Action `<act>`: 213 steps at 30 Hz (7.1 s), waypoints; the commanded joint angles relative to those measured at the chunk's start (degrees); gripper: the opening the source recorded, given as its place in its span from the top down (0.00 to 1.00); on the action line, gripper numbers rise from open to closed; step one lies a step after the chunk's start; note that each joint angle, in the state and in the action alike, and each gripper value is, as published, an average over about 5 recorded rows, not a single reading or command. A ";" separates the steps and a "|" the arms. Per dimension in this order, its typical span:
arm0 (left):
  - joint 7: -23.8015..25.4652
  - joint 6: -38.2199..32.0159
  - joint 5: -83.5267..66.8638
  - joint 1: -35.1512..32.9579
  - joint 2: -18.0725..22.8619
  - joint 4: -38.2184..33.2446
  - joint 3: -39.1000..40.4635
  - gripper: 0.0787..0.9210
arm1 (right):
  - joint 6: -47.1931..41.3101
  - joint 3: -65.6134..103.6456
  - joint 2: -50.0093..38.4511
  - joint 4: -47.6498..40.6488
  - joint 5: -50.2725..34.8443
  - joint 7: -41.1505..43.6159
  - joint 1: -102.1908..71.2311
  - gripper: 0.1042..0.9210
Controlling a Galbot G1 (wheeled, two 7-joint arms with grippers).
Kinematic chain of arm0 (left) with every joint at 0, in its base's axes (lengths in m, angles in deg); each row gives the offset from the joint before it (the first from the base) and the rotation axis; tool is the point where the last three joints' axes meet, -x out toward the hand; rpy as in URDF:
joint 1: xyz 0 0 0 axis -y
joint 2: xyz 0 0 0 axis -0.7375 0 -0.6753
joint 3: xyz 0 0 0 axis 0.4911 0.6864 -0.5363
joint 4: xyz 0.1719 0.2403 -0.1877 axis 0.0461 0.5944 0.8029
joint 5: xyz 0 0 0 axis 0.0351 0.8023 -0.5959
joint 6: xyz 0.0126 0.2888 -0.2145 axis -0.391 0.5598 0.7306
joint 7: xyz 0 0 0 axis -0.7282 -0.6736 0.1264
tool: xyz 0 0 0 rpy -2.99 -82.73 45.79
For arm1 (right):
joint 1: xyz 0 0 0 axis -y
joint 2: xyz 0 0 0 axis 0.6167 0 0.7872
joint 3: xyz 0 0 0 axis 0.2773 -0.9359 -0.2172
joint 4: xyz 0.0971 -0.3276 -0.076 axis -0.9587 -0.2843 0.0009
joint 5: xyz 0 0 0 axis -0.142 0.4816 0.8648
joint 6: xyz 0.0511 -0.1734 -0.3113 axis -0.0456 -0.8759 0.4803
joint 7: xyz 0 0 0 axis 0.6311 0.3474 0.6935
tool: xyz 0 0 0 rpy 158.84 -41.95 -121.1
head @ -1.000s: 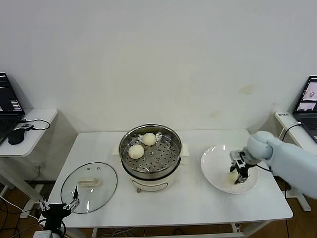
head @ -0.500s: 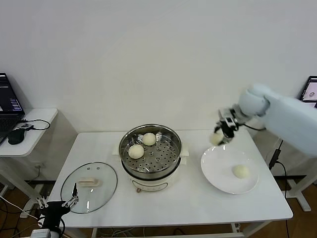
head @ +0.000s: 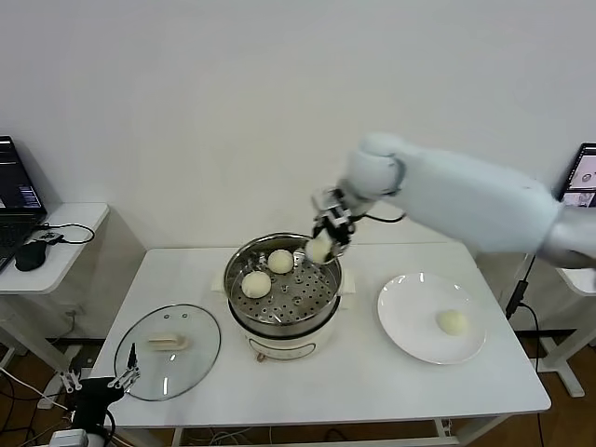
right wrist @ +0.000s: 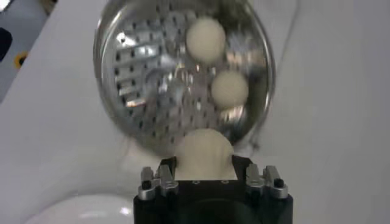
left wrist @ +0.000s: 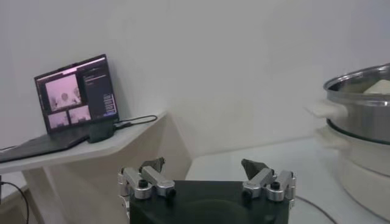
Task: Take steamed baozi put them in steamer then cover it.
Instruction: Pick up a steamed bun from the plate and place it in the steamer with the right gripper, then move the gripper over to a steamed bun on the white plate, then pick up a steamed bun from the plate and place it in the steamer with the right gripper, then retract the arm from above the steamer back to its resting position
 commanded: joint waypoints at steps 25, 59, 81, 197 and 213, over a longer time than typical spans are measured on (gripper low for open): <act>-0.17 -0.15 -0.13 0.14 0.72 -0.11 -1.24 0.12 | 13.47 -4.39 8.09 -0.14 8.71 0.27 -4.56 0.32; 0.20 0.21 0.51 2.41 -3.45 1.11 1.84 0.12 | 4.11 30.46 -41.43 3.28 18.57 4.47 -34.04 0.12; 0.17 0.30 1.62 1.79 -3.03 1.76 2.33 0.12 | 7.50 38.88 -29.17 -12.13 29.53 1.17 -45.41 0.12; -0.39 -0.15 0.39 2.40 -1.89 1.25 1.10 0.12 | -17.81 19.53 -21.56 19.14 -22.93 -47.64 -22.64 0.12; -2.59 -1.58 8.45 4.05 -1.94 5.58 4.72 0.12 | 16.65 93.64 -13.94 29.32 1.96 -56.50 -103.19 0.12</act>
